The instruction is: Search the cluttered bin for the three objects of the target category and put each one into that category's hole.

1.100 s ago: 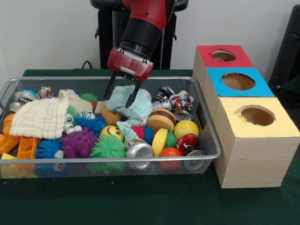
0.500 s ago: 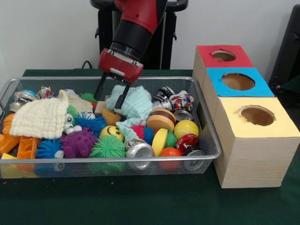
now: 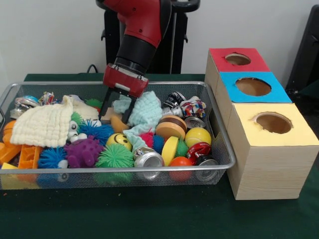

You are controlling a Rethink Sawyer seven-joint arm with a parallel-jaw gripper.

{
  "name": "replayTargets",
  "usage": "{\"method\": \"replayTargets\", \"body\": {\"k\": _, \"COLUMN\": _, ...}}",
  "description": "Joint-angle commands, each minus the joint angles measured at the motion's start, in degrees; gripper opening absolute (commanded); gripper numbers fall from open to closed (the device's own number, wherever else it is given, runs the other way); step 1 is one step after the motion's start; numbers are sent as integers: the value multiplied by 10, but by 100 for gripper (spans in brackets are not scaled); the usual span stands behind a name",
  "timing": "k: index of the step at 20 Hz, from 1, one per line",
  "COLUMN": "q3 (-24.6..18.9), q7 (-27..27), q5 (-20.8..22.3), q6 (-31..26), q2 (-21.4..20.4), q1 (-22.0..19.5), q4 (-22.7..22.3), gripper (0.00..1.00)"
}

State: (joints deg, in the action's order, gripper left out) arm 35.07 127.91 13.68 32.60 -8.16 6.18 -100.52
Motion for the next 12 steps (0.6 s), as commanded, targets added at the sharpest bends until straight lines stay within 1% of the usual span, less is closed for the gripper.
{"method": "replayTargets", "body": {"k": 1, "q3": -39, "q7": 34, "q5": -64, "q6": 65, "q2": 61, "q1": -6, "q4": 49, "gripper": 100}}
{"method": "replayTargets", "body": {"k": 7, "q3": -32, "q7": 21, "q5": -93, "q6": 75, "q2": 81, "q1": 7, "q4": 59, "gripper": 100}}
{"method": "replayTargets", "body": {"k": 12, "q3": -25, "q7": 15, "q5": -108, "q6": 82, "q2": 88, "q1": 14, "q4": 73, "gripper": 100}}
